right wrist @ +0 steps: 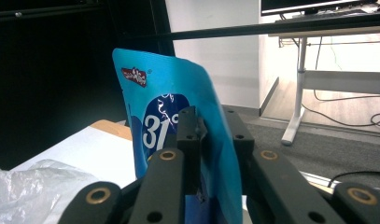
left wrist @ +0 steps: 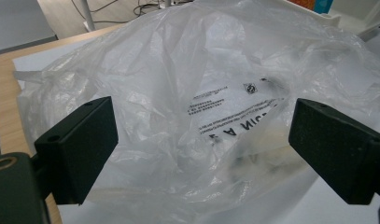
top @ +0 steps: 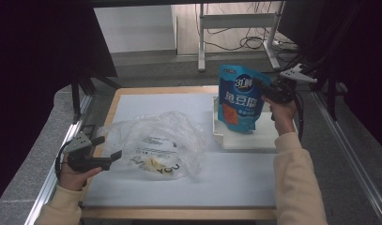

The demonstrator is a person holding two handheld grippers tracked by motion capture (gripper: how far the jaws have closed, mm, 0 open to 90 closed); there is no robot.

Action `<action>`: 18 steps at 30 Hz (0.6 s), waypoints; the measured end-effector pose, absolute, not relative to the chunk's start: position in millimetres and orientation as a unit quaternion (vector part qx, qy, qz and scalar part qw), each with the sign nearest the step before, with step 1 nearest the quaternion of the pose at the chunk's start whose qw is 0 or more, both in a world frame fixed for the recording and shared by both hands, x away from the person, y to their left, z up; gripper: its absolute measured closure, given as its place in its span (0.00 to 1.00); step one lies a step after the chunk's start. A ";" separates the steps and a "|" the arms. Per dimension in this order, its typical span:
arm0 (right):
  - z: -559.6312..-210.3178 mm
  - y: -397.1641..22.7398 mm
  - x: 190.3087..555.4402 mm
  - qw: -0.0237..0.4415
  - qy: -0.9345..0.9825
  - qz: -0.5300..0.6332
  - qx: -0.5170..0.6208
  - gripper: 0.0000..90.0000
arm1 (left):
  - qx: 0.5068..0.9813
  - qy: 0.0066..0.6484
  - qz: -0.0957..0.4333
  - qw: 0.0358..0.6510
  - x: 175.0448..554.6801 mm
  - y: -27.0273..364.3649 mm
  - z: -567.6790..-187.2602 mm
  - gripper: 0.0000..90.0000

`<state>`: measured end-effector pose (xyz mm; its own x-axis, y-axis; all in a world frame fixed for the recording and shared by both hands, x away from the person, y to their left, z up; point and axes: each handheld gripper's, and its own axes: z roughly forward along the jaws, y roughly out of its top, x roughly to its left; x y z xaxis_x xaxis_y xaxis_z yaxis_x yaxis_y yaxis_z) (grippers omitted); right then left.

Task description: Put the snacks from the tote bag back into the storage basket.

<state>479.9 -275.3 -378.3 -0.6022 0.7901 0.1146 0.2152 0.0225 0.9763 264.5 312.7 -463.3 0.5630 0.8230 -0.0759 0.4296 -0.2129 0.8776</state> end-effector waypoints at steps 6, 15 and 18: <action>-379.2 -278.0 475.1 0.244 0.673 0.587 0.378 0.84 | 0.749 0.417 0.210 0.470 264.2 312.3 -462.5 0.09; -381.6 -271.8 464.7 0.254 0.690 0.559 0.384 0.68 | 0.750 0.416 0.209 0.470 264.4 311.7 -462.4 0.09; -379.3 -270.8 461.4 0.259 0.690 0.553 0.388 0.60 | 0.749 0.416 0.210 0.470 264.0 311.7 -462.0 0.09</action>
